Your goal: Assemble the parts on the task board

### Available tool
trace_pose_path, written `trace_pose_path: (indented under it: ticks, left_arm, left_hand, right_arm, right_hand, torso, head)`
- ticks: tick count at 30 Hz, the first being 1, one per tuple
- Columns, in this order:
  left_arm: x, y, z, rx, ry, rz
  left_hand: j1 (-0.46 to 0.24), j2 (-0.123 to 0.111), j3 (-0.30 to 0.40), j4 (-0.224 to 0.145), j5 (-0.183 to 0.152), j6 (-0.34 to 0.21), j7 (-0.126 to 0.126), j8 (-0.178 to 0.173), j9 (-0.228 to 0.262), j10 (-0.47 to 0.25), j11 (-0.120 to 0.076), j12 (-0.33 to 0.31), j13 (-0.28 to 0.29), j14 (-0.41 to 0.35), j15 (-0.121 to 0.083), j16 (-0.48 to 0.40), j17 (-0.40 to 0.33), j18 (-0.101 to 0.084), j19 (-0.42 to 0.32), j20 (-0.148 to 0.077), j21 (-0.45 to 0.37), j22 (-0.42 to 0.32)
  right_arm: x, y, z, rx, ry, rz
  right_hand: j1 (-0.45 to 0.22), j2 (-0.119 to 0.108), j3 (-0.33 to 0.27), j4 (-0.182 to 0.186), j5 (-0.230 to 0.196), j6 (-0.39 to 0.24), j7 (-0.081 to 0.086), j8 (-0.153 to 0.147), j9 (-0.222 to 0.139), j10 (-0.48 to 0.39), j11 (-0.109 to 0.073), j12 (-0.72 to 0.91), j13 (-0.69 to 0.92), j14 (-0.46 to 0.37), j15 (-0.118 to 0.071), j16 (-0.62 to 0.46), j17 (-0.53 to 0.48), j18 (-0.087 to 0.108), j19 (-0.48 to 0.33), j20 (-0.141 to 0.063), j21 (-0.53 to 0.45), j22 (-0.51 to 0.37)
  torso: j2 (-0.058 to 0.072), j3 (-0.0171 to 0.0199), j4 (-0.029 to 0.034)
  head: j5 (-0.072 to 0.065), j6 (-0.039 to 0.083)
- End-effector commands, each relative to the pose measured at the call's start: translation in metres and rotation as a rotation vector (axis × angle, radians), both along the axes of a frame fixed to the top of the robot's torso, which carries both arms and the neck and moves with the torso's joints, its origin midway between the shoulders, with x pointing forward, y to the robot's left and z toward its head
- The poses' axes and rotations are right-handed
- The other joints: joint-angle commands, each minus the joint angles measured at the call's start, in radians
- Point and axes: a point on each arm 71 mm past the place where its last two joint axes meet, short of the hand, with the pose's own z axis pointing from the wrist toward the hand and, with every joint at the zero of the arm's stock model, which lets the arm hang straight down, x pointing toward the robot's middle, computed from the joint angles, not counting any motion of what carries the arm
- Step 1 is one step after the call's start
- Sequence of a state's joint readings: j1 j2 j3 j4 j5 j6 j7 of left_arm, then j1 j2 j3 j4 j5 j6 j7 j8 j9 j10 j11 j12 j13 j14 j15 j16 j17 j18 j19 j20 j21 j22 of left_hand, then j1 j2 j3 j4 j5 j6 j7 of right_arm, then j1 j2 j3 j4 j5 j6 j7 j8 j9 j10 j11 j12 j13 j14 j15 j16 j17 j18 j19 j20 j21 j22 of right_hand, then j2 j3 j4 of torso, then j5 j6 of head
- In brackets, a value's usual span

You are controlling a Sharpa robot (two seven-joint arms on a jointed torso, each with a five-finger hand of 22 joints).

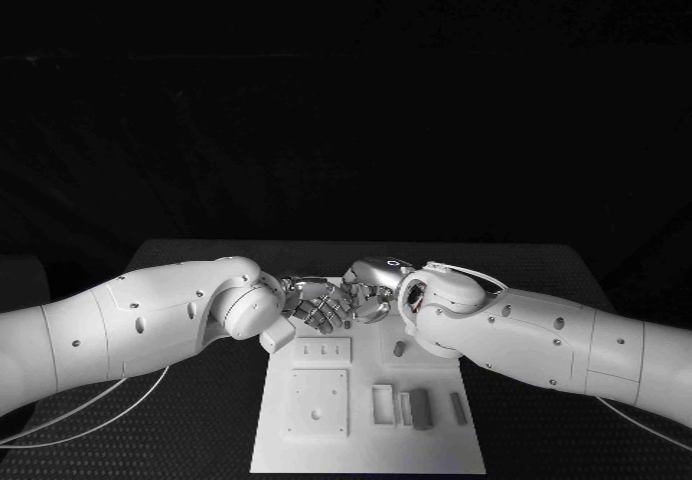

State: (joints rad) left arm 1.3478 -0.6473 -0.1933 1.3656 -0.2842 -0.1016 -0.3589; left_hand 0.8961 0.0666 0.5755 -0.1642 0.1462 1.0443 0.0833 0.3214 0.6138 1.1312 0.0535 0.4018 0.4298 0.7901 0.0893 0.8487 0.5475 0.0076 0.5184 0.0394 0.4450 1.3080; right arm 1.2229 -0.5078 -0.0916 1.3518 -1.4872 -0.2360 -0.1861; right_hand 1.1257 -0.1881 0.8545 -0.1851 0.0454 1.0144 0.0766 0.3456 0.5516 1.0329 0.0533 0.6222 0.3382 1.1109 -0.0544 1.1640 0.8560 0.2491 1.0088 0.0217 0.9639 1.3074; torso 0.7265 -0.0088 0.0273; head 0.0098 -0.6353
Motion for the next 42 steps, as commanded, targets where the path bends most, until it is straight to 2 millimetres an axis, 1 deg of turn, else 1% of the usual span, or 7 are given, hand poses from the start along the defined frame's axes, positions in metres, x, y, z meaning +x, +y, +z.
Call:
trace_pose_path:
  ticks: [1, 6, 12, 17, 23, 33, 42]
  left_arm:
    - [-0.0016, -0.0049, 0.0011, -0.01, 0.002, -0.019]
    - [-0.0019, -0.0051, 0.0005, -0.003, 0.01, -0.017]
    - [-0.0024, -0.0047, -0.0007, 0.02, 0.021, -0.022]
    - [-0.0028, -0.0046, -0.0012, 0.032, 0.026, -0.027]
    - [-0.0027, -0.0038, -0.0017, 0.046, 0.027, -0.022]
    - [-0.0025, -0.0039, -0.0015, 0.045, 0.024, -0.019]
    - [-0.0026, -0.0049, -0.0011, 0.04, 0.019, -0.022]
  left_hand:
    - [-0.014, -0.035, -0.016, 0.006, -0.005, -0.03, 0.017, -0.024, -0.008, 0.006, 0.004, 0.003, -0.003, 0.006, 0.002, 0.004, -0.002, -0.008, 0.006, -0.002, 0.001, 0.02]
    - [-0.027, -0.058, -0.023, 0.023, -0.01, -0.034, 0.023, -0.029, -0.008, 0.013, -0.001, 0.006, -0.004, 0.011, 0.0, 0.007, -0.004, -0.008, 0.01, -0.004, 0.001, 0.019]
    - [-0.027, -0.059, -0.023, 0.024, -0.01, -0.034, 0.023, -0.029, -0.008, 0.013, -0.001, 0.006, -0.004, 0.011, 0.0, 0.007, -0.004, -0.008, 0.01, -0.004, 0.0, 0.019]
    - [-0.049, -0.098, -0.033, 0.047, -0.033, -0.032, 0.024, -0.031, -0.007, 0.016, -0.002, 0.007, -0.006, 0.016, -0.001, 0.009, -0.005, -0.008, 0.016, -0.009, 0.0, 0.019]
    - [-0.047, -0.113, -0.031, 0.049, -0.037, -0.031, 0.024, -0.032, -0.006, 0.017, -0.003, 0.007, -0.007, 0.017, -0.002, 0.01, -0.007, -0.008, 0.018, -0.012, -0.001, 0.019]
    - [-0.044, -0.107, -0.026, 0.055, -0.036, -0.041, 0.029, -0.04, -0.007, 0.009, 0.001, 0.003, -0.01, 0.009, 0.003, 0.005, -0.011, -0.008, 0.011, -0.009, -0.007, 0.018]
    - [-0.032, -0.069, -0.019, 0.056, -0.027, -0.034, 0.025, -0.039, -0.004, 0.014, -0.003, 0.005, -0.011, 0.012, 0.002, 0.007, -0.012, -0.008, 0.008, -0.005, -0.011, 0.019]
  right_arm:
    - [-0.0031, 0.0043, 0.0001, 0.001, 0.005, 0.022]
    - [-0.0043, 0.0054, 0.0006, 0.005, 0.003, 0.025]
    - [-0.0046, 0.0058, 0.0003, 0.004, 0.002, 0.025]
    - [-0.0043, 0.0054, 0.0001, 0.003, 0.002, 0.024]
    - [-0.0048, 0.0059, 0.0001, 0.002, 0.004, 0.027]
    - [-0.0062, 0.008, -0.0005, -0.005, 0.012, 0.036]
    - [-0.0055, 0.0074, -0.0014, -0.014, 0.017, 0.034]
  right_hand:
    - [-0.004, 0.004, 0.004, 0.0, 0.003, 0.045, 0.021, 0.006, 0.003, 0.004, 0.0, -0.006, 0.0, -0.005, 0.0, 0.005, -0.002, 0.013, 0.002, -0.002, 0.003, 0.007]
    - [-0.004, 0.004, 0.004, -0.001, 0.003, 0.045, 0.021, 0.006, 0.003, 0.005, 0.0, -0.007, 0.0, -0.005, 0.0, 0.005, -0.002, 0.013, 0.002, -0.002, 0.003, 0.007]
    - [-0.004, 0.004, 0.004, -0.001, 0.003, 0.045, 0.021, 0.006, 0.003, 0.005, 0.0, -0.007, 0.0, -0.005, 0.0, 0.005, -0.002, 0.013, 0.002, -0.002, 0.003, 0.007]
    - [-0.003, 0.004, 0.005, -0.001, 0.004, 0.046, 0.021, 0.006, 0.003, 0.005, 0.0, -0.007, 0.0, -0.005, 0.0, 0.005, -0.002, 0.013, 0.002, -0.002, 0.003, 0.007]
    - [-0.003, 0.004, 0.006, -0.002, 0.004, 0.046, 0.021, 0.006, 0.003, 0.006, 0.0, -0.008, -0.001, -0.005, 0.0, 0.006, -0.003, 0.013, 0.002, -0.002, 0.003, 0.007]
    - [-0.002, 0.003, 0.006, -0.002, 0.004, 0.046, 0.021, 0.006, 0.003, 0.006, 0.0, -0.008, -0.001, -0.006, 0.0, 0.006, -0.004, 0.013, 0.002, -0.002, 0.002, 0.007]
    - [-0.002, 0.003, 0.007, -0.003, 0.004, 0.046, 0.021, 0.005, 0.002, 0.007, 0.0, -0.009, -0.002, -0.006, 0.0, 0.006, -0.004, 0.013, 0.002, -0.002, 0.002, 0.007]
  torso:
    - [0.0, -0.0004, -0.0002]
    - [0.0, -0.0005, 0.0003]
    - [0.0, -0.0001, -0.0005]
    - [0.0, 0.0, -0.0007]
    - [0.0, 0.0003, -0.0005]
    - [0.0, 0.0004, -0.0007]
    - [0.0, -0.0003, -0.0008]
  head:
    - [0.001, -0.001]
    - [0.0, 0.0]
    - [0.0, -0.001]
    - [0.0, -0.002]
    - [0.0, -0.004]
    - [0.001, -0.004]
    - [0.001, -0.005]
